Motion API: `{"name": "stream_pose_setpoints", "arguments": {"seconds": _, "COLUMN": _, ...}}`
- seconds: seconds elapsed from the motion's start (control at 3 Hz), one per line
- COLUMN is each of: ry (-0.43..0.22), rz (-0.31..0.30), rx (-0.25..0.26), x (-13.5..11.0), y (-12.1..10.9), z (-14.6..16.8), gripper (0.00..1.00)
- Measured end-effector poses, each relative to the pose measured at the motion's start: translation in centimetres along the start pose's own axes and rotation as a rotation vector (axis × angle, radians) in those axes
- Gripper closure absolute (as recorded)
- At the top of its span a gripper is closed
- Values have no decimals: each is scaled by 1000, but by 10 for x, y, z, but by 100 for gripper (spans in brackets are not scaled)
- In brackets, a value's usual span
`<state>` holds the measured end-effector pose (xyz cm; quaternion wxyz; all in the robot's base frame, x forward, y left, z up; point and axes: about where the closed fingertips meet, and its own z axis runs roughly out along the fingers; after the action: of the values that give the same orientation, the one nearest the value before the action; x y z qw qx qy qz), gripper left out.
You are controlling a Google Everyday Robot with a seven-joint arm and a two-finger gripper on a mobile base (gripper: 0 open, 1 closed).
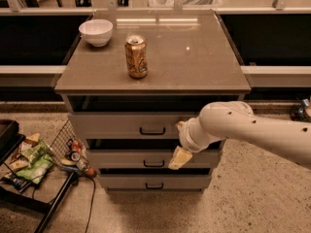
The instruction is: Close top drawer
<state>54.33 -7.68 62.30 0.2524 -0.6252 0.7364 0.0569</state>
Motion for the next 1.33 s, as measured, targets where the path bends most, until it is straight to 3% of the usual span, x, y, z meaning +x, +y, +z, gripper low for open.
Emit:
{"name": "stream_pose_setpoints", "arguments": {"seconds": 0.33, "ry": 19, "rz": -26, "rx": -41, "x": 0, "y": 20, "z": -10, "gripper": 42}}
{"name": "stream_pose_setpoints", "arguments": {"seconds": 0.67, "ry": 71, "rz": -99, "rx": -79, "x": 5, "y": 54, "z": -47, "gripper": 65}}
{"name": "stream_pose_setpoints", "arguments": {"seconds": 1.0, "ry": 135, "rz": -210, "rx": -81, "x": 9, "y": 57, "z": -110, "gripper": 88}}
{"name": "stream_pose_setpoints", "arguments": {"seconds": 1.33, "ry": 202, "rz": -235, "rx": -46, "x": 31, "y": 9, "z": -178, "gripper": 100}}
